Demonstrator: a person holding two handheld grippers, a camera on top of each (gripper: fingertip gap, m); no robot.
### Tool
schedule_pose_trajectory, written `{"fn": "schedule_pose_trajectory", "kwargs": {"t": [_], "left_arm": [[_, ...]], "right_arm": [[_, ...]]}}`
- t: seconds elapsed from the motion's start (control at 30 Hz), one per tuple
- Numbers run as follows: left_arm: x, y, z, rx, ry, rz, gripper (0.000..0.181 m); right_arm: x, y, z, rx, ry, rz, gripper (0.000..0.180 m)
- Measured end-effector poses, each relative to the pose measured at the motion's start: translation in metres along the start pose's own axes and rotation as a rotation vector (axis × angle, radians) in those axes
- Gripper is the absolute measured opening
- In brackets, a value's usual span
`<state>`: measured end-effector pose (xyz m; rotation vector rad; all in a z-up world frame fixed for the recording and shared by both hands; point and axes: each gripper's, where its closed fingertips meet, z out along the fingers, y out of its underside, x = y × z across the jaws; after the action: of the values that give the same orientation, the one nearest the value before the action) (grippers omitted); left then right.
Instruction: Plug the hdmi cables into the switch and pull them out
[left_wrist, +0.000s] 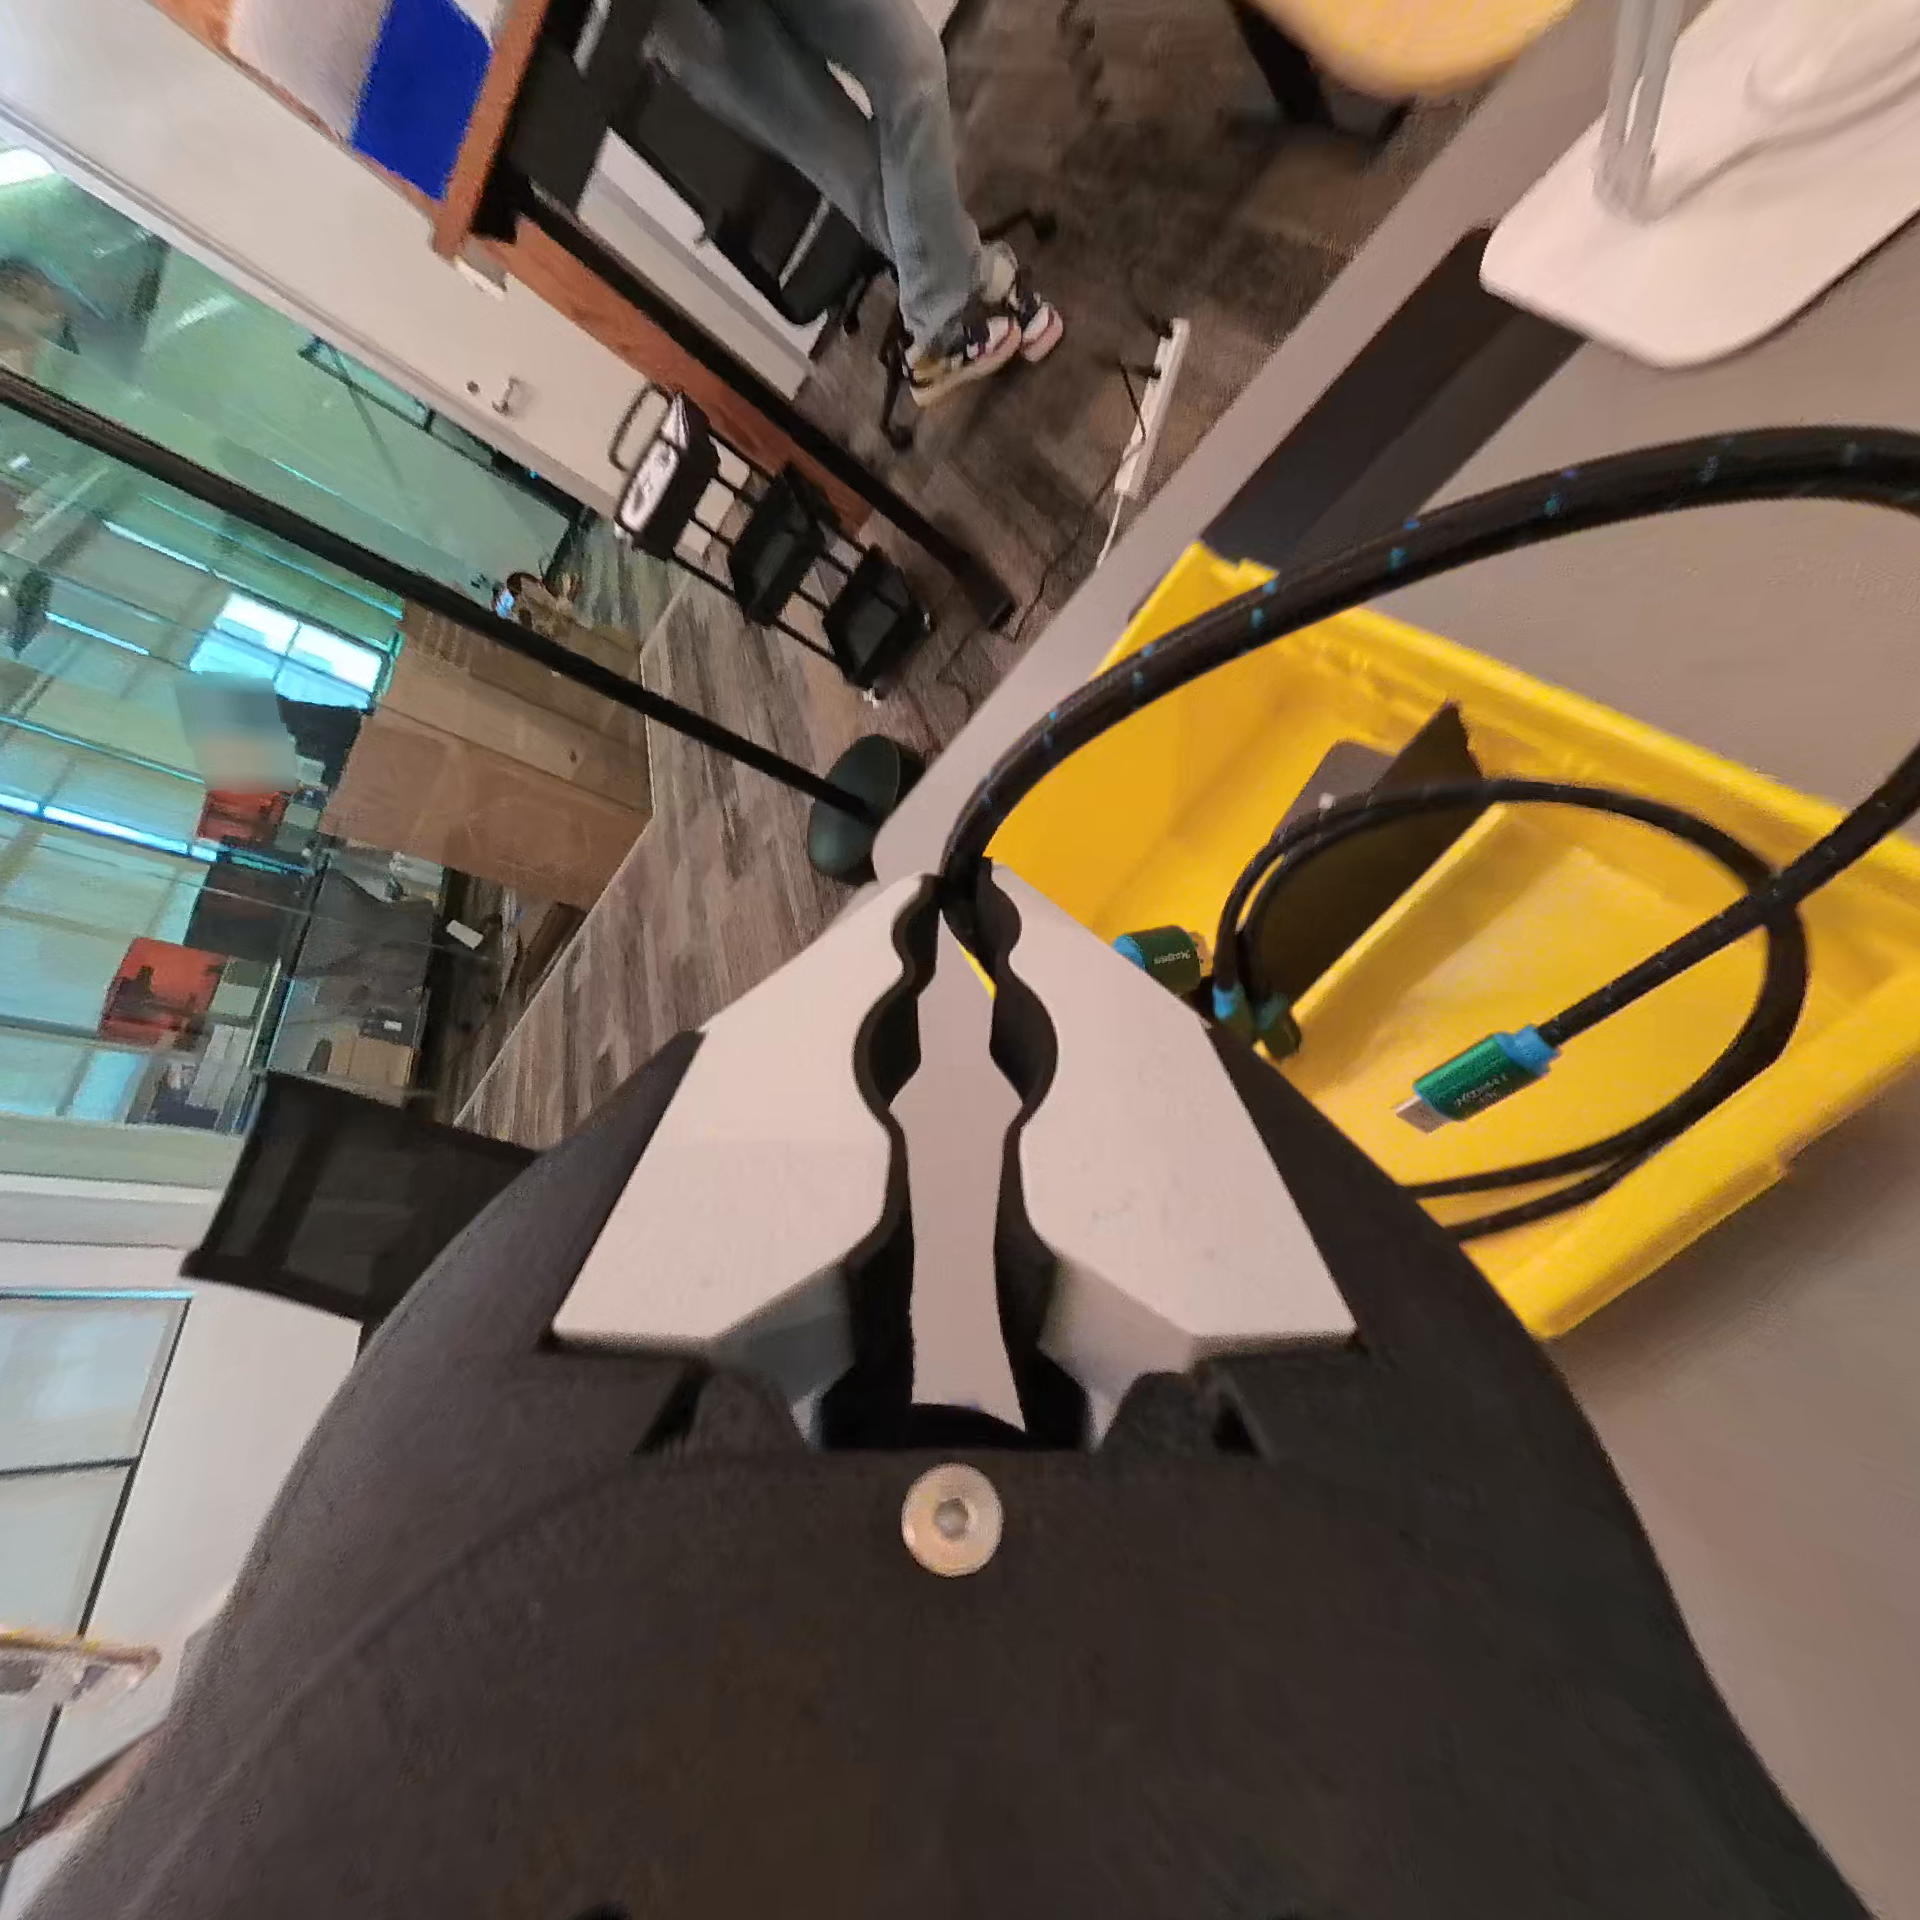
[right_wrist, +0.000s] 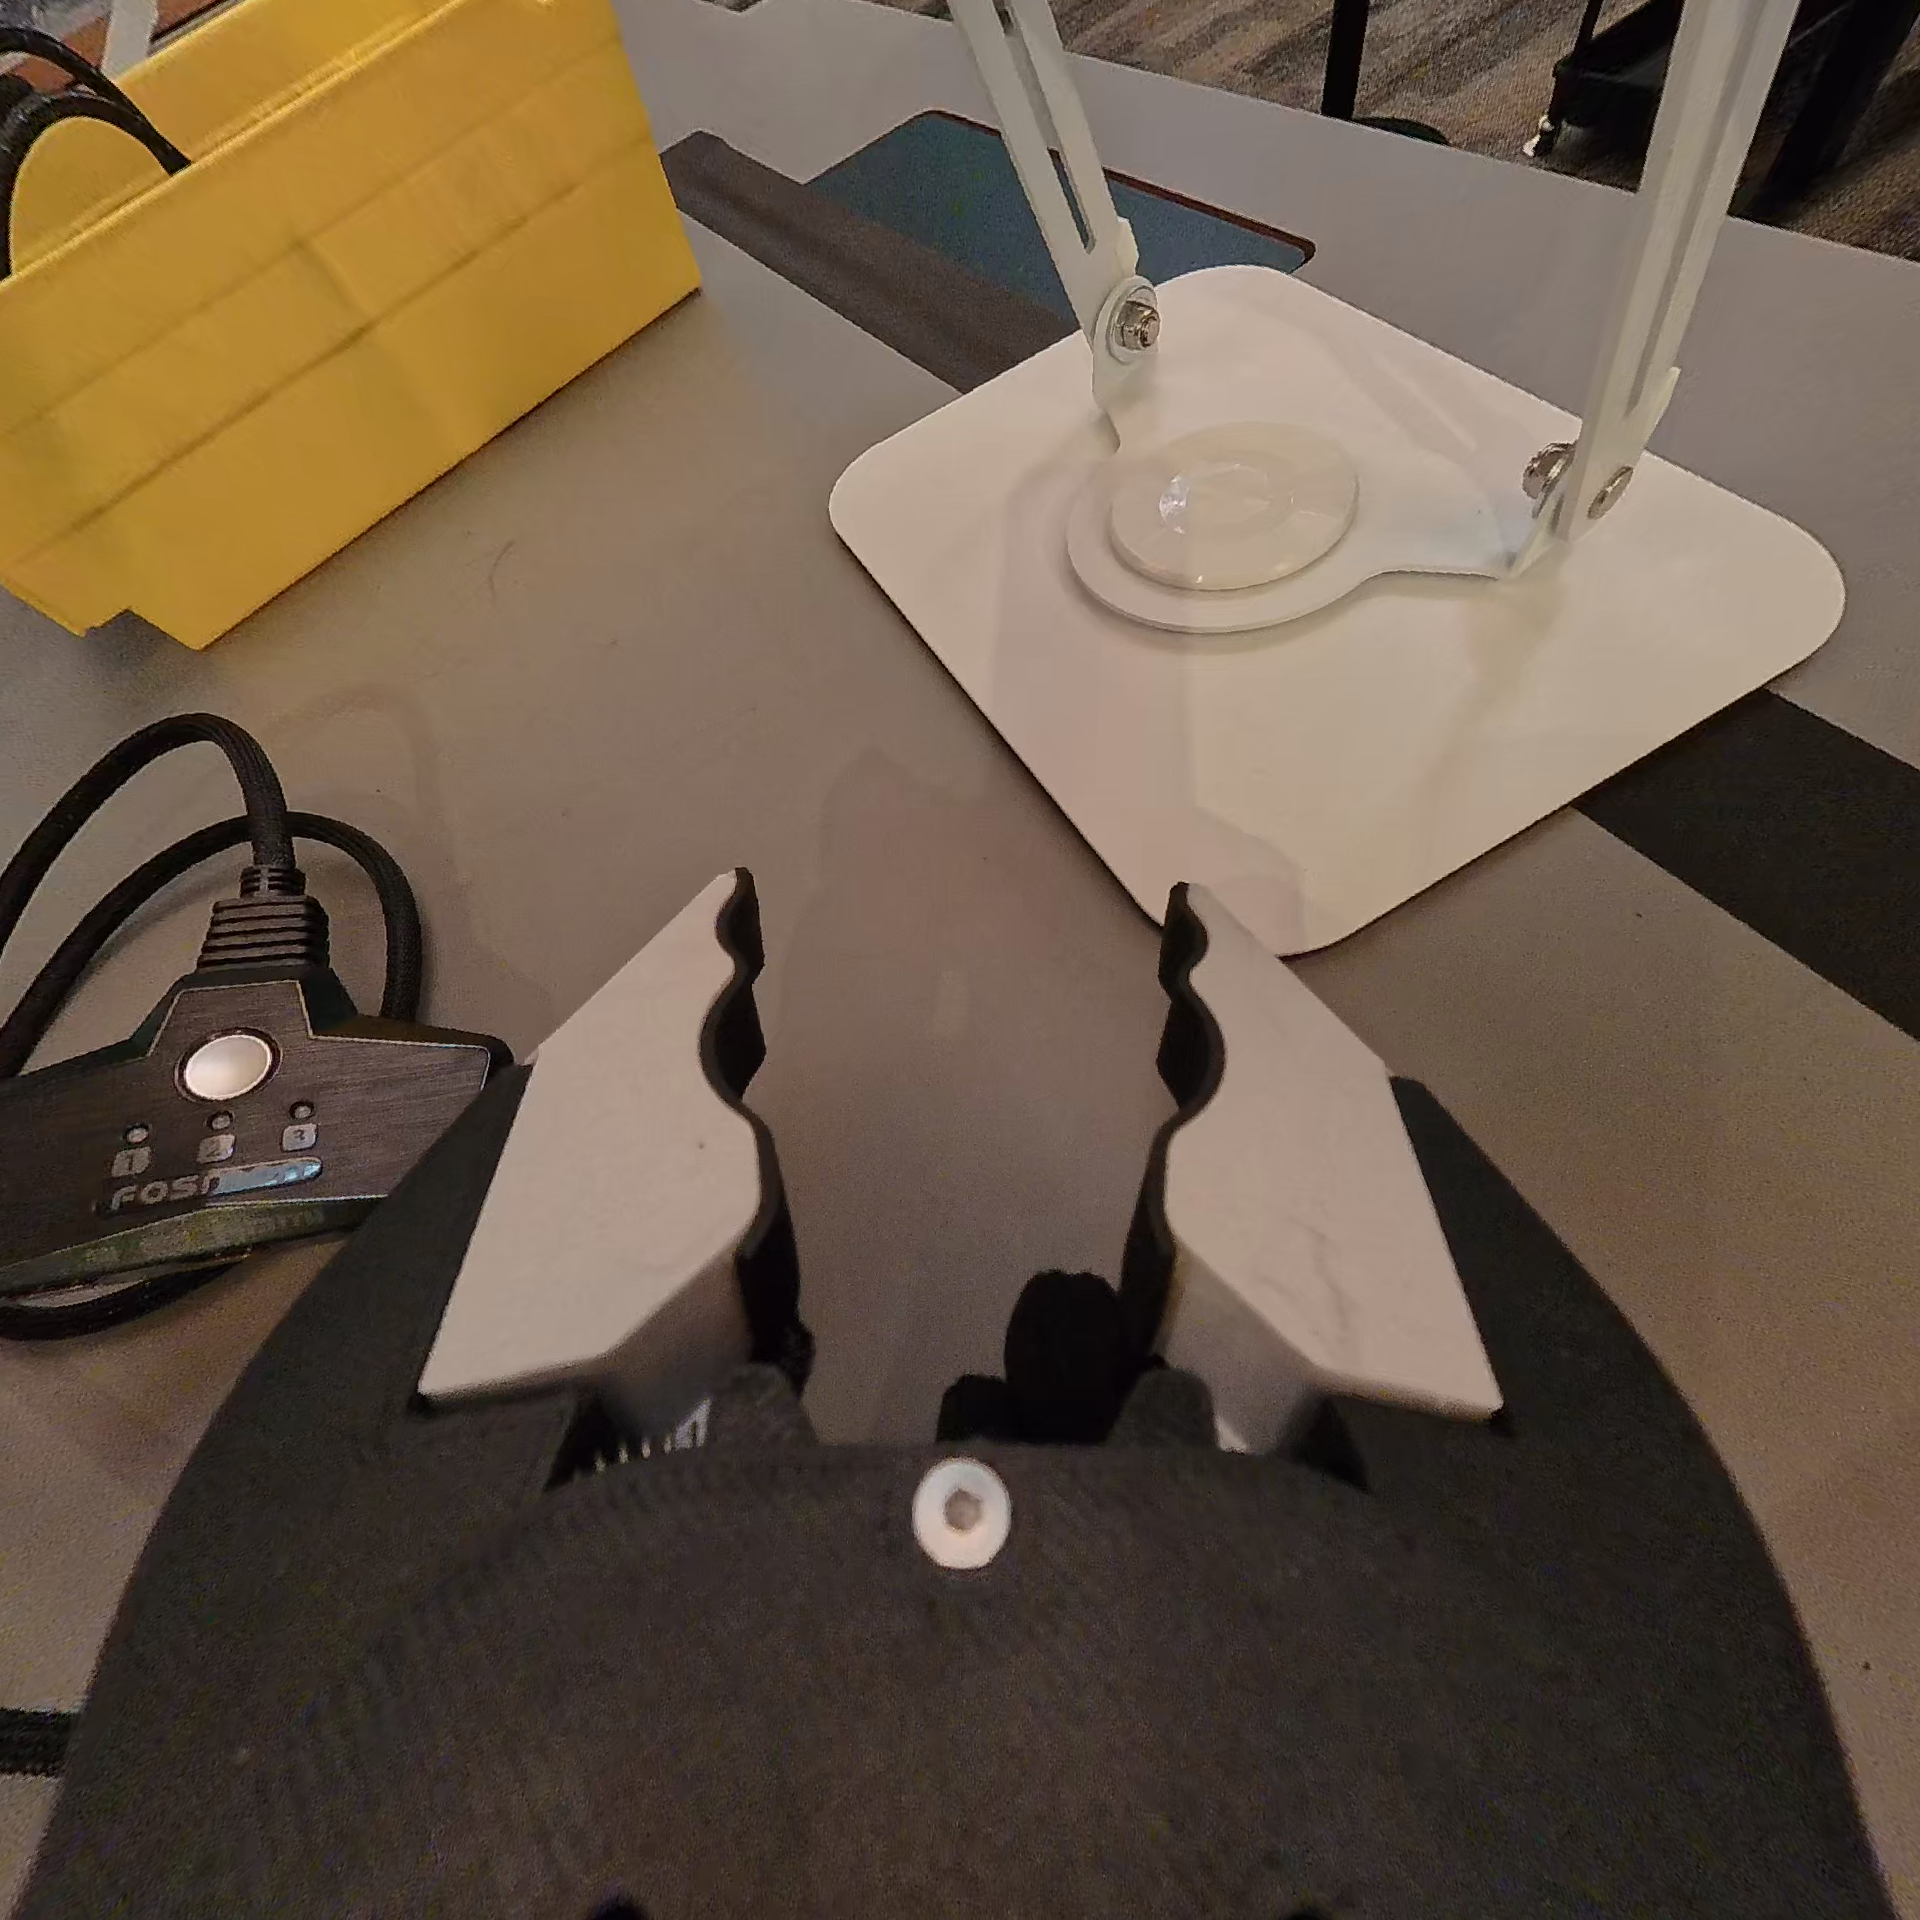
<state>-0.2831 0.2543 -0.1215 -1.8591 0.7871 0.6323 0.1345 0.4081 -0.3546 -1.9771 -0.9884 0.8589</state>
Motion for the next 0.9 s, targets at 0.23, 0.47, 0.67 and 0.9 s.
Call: {"fn": "schedule_pose_trajectory", "kwargs": {"t": [0.23,0.47,0.67,0.9], "left_arm": [[0.028,-0.091,-0.027,0.143,0.040,0.068,0.005],[0.084,-0.174,-0.024,0.284,0.136,0.066,0.004],[0.138,-0.223,0.010,0.386,0.275,-0.010,0.005],[0.192,-0.260,0.055,0.465,0.445,-0.110,0.004]], "right_arm": [[0.000,-0.001,-0.002,0.013,-0.007,0.011,0.076],[0.000,-0.004,-0.005,0.040,-0.014,0.018,0.076],[-0.001,-0.010,-0.010,0.085,-0.032,0.028,0.076],[-0.006,-0.017,-0.014,0.136,-0.058,-0.012,0.076]]}}
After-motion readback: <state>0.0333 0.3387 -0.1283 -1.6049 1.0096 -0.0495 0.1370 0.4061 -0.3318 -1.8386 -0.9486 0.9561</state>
